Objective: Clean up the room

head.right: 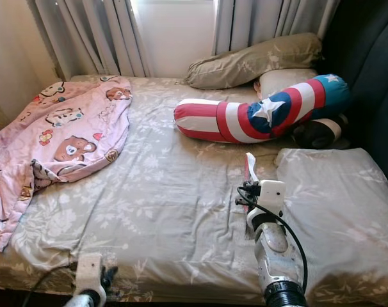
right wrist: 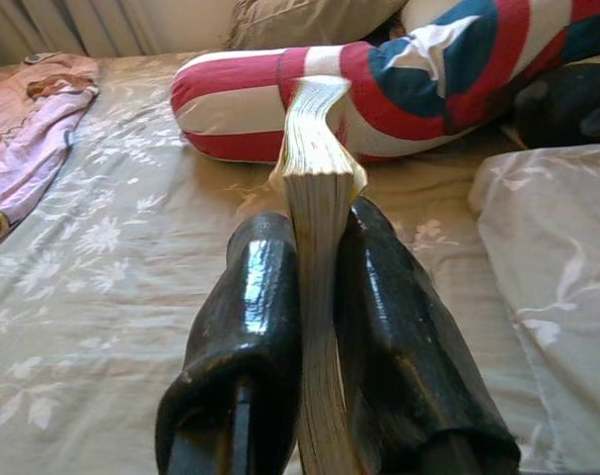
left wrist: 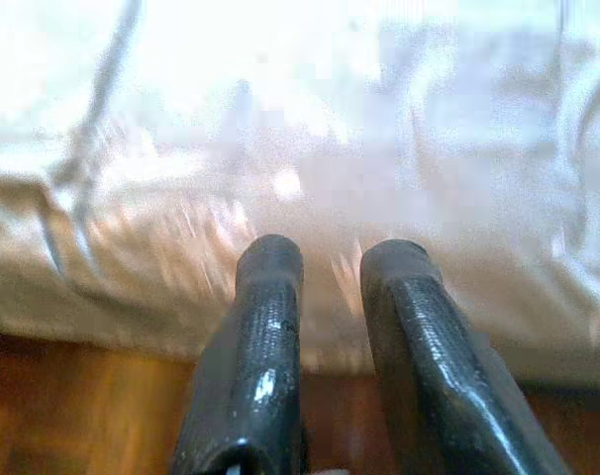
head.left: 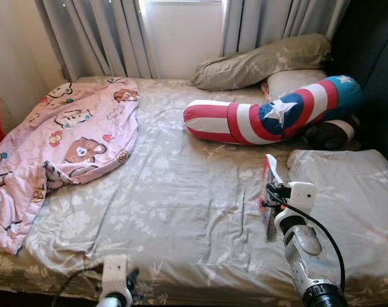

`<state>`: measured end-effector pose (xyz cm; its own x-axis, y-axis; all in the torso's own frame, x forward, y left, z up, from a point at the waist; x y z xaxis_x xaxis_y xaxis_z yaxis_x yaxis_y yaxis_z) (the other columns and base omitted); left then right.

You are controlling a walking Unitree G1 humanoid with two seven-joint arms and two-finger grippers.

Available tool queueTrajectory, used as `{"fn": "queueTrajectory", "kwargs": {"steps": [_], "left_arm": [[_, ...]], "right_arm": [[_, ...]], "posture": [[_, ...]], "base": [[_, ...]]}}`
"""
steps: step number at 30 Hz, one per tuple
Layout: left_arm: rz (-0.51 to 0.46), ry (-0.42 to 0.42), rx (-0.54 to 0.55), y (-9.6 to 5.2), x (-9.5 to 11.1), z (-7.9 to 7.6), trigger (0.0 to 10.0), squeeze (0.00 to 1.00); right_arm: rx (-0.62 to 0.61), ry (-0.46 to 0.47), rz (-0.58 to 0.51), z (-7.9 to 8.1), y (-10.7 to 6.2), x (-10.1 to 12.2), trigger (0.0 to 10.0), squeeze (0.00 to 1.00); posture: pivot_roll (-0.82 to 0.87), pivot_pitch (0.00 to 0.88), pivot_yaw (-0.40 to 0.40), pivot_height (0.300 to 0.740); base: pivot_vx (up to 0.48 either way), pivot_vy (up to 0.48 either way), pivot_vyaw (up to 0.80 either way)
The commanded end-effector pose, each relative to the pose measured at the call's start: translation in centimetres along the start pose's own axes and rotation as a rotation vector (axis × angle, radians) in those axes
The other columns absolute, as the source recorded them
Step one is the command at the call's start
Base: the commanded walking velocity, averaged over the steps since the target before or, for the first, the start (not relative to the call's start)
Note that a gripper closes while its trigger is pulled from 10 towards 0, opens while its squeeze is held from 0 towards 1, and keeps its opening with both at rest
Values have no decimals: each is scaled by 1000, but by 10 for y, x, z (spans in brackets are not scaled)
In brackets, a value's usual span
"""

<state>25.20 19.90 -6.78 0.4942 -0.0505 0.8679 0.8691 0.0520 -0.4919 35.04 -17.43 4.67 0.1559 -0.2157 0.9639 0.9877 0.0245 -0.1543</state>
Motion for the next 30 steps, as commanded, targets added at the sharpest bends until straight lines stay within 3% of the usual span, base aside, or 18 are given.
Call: {"fn": "queueTrajectory", "kwargs": {"steps": [1,2,9,20,30], "left_arm": [[-80,-11,1,1,14,1,10000,0],[-161,-14,-3,2,29,2,10000,0],[-357,2,-47,-7,62,-5,10000,0],[-387,6,-55,-10,69,-8,10000,0],[-402,10,-63,-10,76,-8,10000,0]], "right_arm": [[22,-4,-57,5,2,12,10000,0],[20,-5,-58,4,1,12,10000,0],[13,-11,-50,0,-2,8,10000,0],[0,-13,-43,-2,-3,5,10000,0],[-46,-28,-11,-10,-3,-1,10000,0]], "posture": [[7,0,5,739],[7,0,5,739],[19,0,5,739],[13,0,18,739],[35,0,11,739]], "base": [[0,0,0],[0,0,0],[0,0,0],[0,0,0],[272,0,0]]}}
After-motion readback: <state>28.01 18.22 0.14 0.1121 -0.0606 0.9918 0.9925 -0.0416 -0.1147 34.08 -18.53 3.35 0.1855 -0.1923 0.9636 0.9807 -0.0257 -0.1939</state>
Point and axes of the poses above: a point about 5 cm out from each wrist's last joint towards the gripper, its own y axis pointing out of the wrist towards the gripper, its own x axis along the axis of the wrist's last joint, z = x × y, the point moved 4 cm from there along y, pointing out of the wrist towards the gripper, and after that the axes turned 5 degrees about y, right-handed, at the moved point
